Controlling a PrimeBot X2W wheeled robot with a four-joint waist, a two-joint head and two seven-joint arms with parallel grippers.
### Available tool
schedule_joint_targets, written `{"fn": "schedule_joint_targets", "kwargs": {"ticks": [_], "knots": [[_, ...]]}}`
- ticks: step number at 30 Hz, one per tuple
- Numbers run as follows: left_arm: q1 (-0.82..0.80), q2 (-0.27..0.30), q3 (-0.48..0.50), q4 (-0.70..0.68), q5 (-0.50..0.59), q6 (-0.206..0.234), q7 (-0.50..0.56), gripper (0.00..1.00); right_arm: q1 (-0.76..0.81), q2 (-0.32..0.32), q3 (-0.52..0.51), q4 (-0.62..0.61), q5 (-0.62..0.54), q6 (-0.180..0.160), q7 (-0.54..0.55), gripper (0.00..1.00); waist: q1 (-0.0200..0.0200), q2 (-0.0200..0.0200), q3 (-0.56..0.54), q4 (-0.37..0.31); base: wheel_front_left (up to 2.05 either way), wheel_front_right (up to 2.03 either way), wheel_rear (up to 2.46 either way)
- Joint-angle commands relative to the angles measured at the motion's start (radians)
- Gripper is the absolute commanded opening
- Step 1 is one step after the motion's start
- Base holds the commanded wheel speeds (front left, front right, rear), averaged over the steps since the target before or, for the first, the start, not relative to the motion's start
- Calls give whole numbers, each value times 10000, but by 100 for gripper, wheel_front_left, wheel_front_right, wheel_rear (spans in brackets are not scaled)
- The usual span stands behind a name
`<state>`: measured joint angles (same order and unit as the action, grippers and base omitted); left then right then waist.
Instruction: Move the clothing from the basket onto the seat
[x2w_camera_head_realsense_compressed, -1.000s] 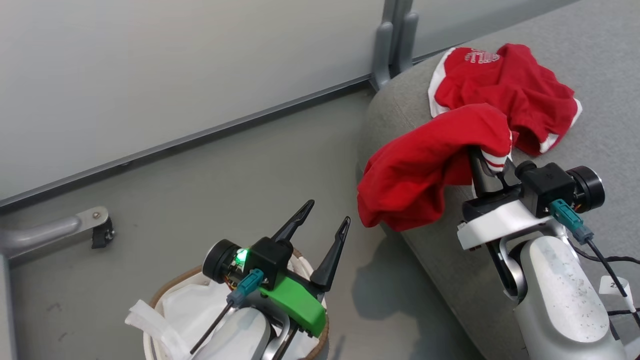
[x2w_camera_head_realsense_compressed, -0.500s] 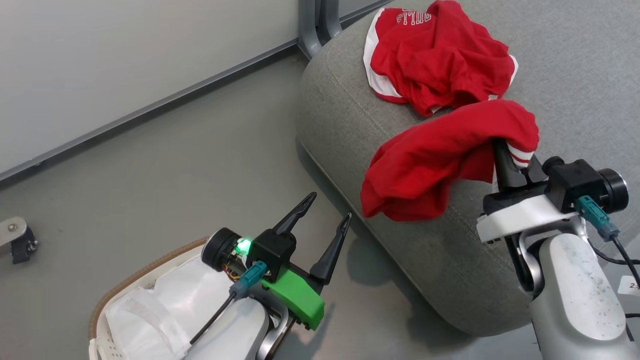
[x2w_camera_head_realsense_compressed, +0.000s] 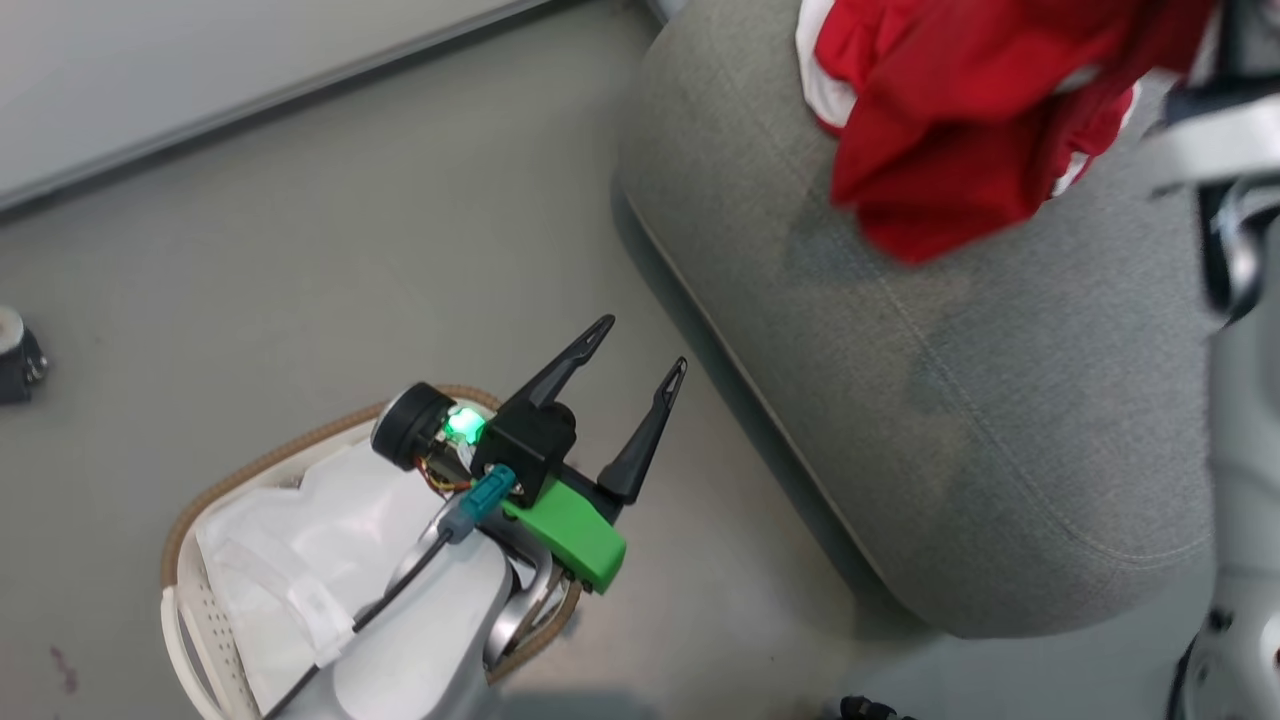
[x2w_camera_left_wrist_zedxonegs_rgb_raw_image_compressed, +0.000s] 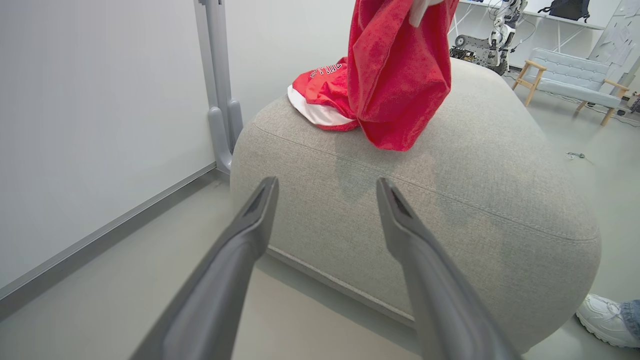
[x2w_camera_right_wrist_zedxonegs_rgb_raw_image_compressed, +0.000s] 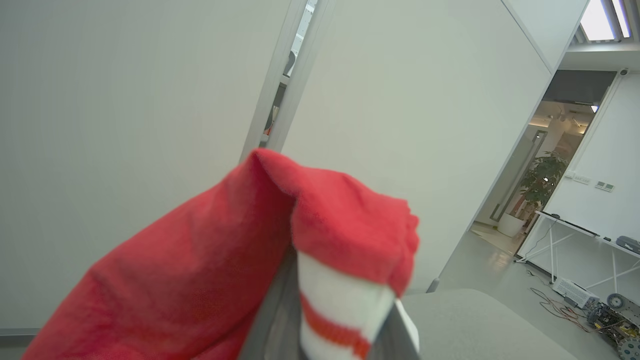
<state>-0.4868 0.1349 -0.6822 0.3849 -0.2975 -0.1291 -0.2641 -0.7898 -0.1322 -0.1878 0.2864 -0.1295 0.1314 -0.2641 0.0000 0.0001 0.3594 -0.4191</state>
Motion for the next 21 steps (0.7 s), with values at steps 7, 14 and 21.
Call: {"fn": "schedule_joint_targets", "kwargs": {"ticks": [7, 14, 21], "knots": [[-917, 459, -92, -160, 293, -28, -3, 100, -2863, -1758, -745, 1056, -83, -14, -5, 0, 0, -1, 2354, 1107, 0, 0, 0], [-1438, 729, -60, -347, 448, -8, -3, 100, -3783, -2681, -1718, 2274, -420, -14, -3, 0, 0, -1, 3421, 1423, 0, 0, 0], [-1592, 777, 1, -461, 488, 152, -3, 100, -2604, -2083, -2737, 3122, -749, -14, -5, 0, 0, -1, 3861, 1482, 0, 0, 0]]}}
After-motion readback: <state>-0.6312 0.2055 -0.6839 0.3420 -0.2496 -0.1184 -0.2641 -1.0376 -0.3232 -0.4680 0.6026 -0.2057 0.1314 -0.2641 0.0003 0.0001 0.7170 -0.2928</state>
